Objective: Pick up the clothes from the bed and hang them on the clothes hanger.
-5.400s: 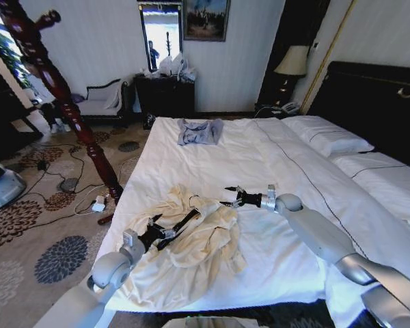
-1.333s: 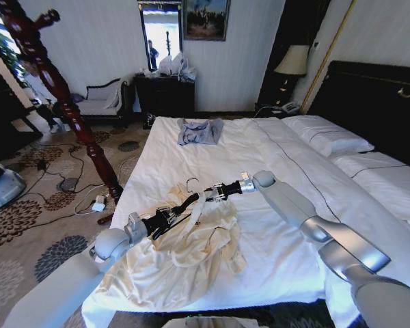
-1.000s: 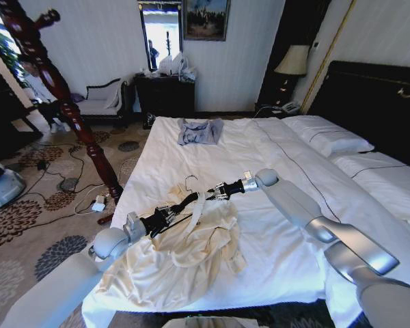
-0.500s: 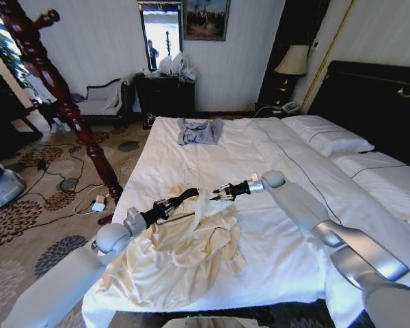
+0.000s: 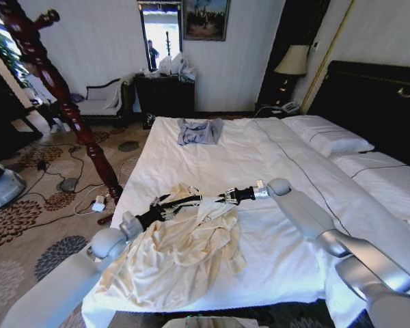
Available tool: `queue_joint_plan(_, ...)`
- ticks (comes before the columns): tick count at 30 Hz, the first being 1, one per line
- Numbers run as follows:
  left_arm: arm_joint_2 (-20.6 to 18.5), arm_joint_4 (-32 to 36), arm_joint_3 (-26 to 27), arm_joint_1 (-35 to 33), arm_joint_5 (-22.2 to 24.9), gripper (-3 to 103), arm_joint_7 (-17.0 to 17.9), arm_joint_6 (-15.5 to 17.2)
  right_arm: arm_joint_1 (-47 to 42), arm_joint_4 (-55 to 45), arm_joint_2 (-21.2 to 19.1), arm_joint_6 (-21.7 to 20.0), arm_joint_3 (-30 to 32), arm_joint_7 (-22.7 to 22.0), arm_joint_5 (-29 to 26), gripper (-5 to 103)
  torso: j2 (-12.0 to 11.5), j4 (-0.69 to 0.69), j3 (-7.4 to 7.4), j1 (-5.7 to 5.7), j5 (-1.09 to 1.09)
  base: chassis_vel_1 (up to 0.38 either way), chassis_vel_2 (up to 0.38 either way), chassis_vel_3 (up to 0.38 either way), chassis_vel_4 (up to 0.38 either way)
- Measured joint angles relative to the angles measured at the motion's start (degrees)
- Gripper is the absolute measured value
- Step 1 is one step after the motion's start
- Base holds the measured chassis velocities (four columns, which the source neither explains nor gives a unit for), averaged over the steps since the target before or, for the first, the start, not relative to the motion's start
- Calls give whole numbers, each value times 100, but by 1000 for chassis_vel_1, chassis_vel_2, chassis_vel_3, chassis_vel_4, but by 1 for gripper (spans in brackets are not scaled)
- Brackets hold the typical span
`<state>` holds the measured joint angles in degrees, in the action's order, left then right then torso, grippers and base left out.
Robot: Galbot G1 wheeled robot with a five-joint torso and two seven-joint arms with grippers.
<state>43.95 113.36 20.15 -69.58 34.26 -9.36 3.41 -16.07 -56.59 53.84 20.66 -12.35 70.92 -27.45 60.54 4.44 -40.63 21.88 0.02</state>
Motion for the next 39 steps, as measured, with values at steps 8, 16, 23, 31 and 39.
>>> queue_joint_plan(8, 577, 637, 1340, -1185, 1464, 101, 995, 374, 143, -280, -140, -248, -29, -85, -532, 15, 0, -1, 0, 0, -3, 0, 0, 0, 0)
queue_joint_plan(16, 1198, 483, 1519, -1604, 1729, 96, 1653, 782, 301, -659, -351, -392, -300, 51, -580, 3, 0, 2, 0, -1, 0, 0, 0, 0, 0)
queue_joint_plan(23, 1653, -174, 1172, -984, 1620, 100, 2155, 1185, 463, -763, -443, -407, -640, 180, -661, 0, 0, 3, 1, 0, -3, 0, 0, 0, 0)
queue_joint_plan(31, 1758, -519, 848, -695, 1118, 99, 1839, 1129, 348, -477, -332, -301, -676, -53, -541, 0, 0, 1, -1, 0, -1, 0, 0, 0, 0)
queue_joint_plan(39, 834, -628, 375, -649, -1730, 100, 565, 63, 64, -712, -417, -184, -470, -744, -555, 8, 0, -1, 0, -1, -3, 0, 0, 0, 0)
